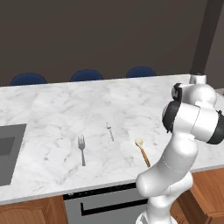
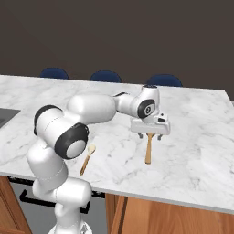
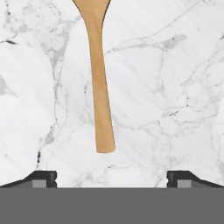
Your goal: Organize the utensils by type. Pick up the wooden spoons from the counter and place them in the open cabinet. Then pick up the metallic utensils from the counter and place them in the open drawer.
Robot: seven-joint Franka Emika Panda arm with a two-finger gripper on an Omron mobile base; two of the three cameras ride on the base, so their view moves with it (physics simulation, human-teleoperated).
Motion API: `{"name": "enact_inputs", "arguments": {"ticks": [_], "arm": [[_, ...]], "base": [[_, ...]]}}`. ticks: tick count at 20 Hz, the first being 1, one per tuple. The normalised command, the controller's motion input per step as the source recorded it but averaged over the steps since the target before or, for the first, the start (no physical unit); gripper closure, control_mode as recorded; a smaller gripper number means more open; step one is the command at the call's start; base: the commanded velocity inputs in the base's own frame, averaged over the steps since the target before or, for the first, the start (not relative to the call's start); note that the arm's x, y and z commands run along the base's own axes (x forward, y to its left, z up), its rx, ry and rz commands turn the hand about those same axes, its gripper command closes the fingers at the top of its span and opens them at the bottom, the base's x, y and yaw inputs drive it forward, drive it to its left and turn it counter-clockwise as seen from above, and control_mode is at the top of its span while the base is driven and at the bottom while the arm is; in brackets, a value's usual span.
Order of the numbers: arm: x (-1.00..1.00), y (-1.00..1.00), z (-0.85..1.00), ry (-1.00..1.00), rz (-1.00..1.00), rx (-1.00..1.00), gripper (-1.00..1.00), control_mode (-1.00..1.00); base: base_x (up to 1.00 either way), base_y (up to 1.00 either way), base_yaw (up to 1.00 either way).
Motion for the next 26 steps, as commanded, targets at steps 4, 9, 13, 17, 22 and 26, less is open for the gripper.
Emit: {"name": "enact_inputs", "arguments": {"ticks": [4, 9, 13, 17, 22, 26], "arm": [[0.11, 0.0, -0.32, 0.01, 0.01, 0.0, -1.0, -1.0], [0.08, 0.0, -0.28, 0.0, 0.0, 0.0, -1.0, -1.0], [0.03, 0.02, -0.36, 0.0, 0.0, 0.0, -1.0, -1.0], [0.01, 0.03, -0.36, 0.01, 0.02, 0.0, -1.0, -1.0], [0.01, 0.02, -0.34, 0.0, 0.02, 0.0, -1.0, -1.0], [0.06, 0.0, -0.32, 0.0, 0.0, 0.0, -1.0, -1.0]], "base": [[0.0, 0.0, 0.0], [0.0, 0.0, 0.0], [0.0, 0.0, 0.0], [0.0, 0.0, 0.0], [0.0, 0.0, 0.0], [0.0, 0.0, 0.0]]}}
